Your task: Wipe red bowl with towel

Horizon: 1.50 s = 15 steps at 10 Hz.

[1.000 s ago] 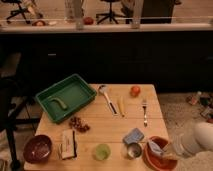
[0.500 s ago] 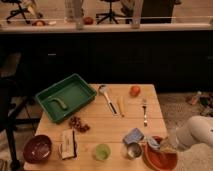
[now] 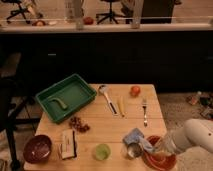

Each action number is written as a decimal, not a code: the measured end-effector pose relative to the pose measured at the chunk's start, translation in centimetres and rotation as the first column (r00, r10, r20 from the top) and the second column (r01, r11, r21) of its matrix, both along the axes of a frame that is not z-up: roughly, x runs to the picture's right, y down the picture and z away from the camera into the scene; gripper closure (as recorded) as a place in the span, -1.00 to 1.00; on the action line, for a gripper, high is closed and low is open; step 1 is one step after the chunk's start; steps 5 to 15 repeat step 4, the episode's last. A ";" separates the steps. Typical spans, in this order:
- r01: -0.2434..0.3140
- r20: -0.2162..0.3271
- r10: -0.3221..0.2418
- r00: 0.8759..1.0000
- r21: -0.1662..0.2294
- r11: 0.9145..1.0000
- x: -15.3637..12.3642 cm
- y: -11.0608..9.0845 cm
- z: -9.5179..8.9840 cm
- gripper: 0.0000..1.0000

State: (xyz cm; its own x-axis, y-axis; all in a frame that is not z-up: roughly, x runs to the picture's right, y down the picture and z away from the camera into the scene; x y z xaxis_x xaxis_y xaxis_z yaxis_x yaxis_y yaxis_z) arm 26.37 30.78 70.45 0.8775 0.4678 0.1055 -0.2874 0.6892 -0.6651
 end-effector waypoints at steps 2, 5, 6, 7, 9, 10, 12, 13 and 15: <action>-0.027 -0.012 0.027 1.000 -0.008 1.000 0.7 1.5 -1.7 1.00; -0.059 -0.032 0.058 0.998 -0.027 0.998 2.1 2.3 -2.1 1.00; -0.059 -0.032 0.058 0.998 -0.027 0.998 2.1 2.3 -2.1 1.00; -0.059 -0.032 0.058 0.998 -0.027 0.998 2.1 2.3 -2.1 1.00; -0.059 -0.032 0.058 0.998 -0.027 0.998 2.1 2.3 -2.1 1.00; -0.059 -0.032 0.058 0.998 -0.027 0.998 2.1 2.3 -2.1 1.00; -0.059 -0.032 0.058 0.998 -0.027 0.998 2.1 2.3 -2.1 1.00; -0.059 -0.032 0.058 0.998 -0.027 0.998 2.1 2.3 -2.1 1.00; -0.059 -0.032 0.058 0.998 -0.027 0.998 2.1 2.3 -2.1 1.00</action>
